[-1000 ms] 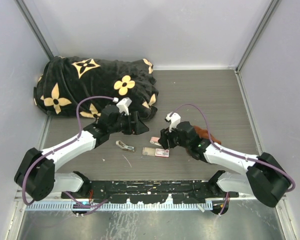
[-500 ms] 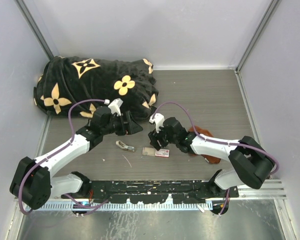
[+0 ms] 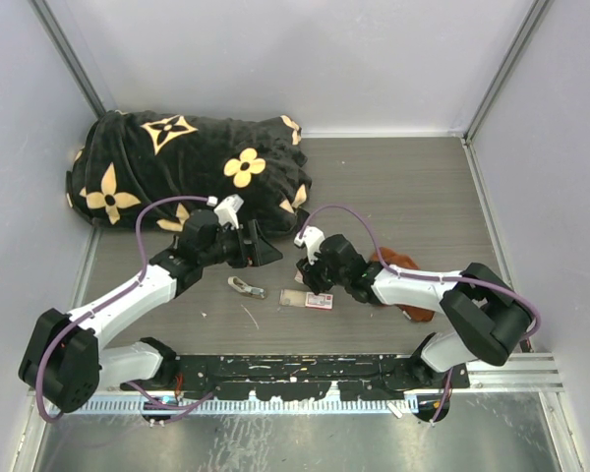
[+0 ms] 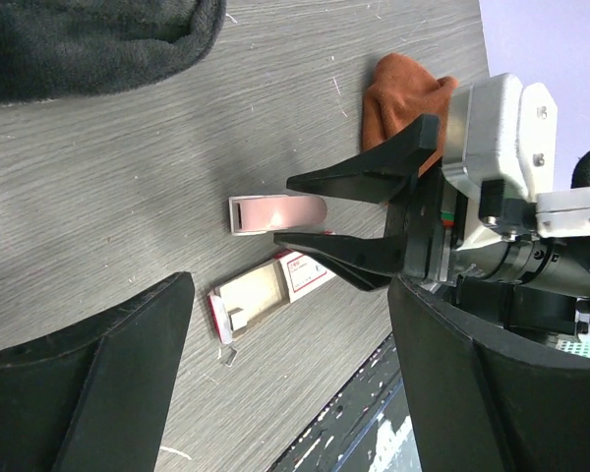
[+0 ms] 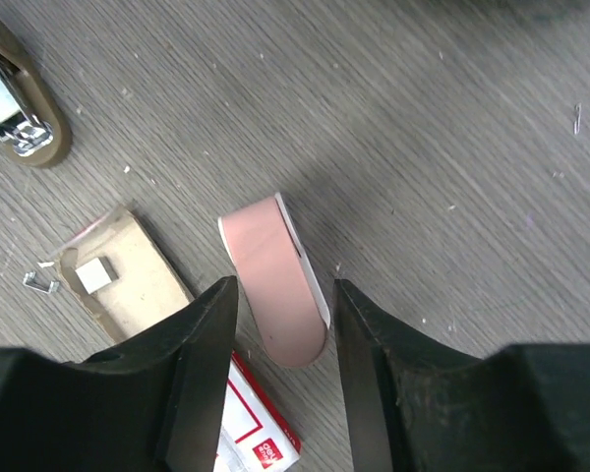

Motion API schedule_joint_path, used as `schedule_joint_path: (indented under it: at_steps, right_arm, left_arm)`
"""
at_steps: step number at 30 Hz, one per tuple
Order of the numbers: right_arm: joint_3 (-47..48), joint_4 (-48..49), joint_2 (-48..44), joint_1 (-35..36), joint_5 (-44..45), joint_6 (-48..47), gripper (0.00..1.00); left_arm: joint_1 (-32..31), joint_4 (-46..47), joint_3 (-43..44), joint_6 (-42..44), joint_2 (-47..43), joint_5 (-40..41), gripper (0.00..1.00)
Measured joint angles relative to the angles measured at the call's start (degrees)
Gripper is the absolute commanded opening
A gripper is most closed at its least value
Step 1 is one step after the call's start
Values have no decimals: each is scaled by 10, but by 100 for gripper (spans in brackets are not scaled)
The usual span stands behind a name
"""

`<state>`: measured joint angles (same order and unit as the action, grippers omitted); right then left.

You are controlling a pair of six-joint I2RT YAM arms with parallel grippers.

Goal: Load the staples into the stapler
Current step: Close the stapler at the center of the board.

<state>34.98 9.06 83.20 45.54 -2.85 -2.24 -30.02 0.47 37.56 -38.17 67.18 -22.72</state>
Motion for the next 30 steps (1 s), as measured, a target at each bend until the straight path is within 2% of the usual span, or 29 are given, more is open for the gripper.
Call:
schedule_joint_path:
  at_steps: [5,9,11,21,30]
  right_arm:
    - [-12,2,2,0,9,0,42]
    - [-17,17,2,0,13,2,21]
    - [-30,39,0,0,15,5,15]
    - [-96,141,-31,0,3,10,2]
    - [-135,213,-65,0,-15,24,1]
  left_arm:
    - [-23,14,0,0,26,-1,82]
    - [-38,20,0,0,57,-4,82]
    - [-38,25,6,0,73,-5,82]
    - [-38,90,26,-46,144,-18,79]
    - [-38,128,27,-84,175,-32,70]
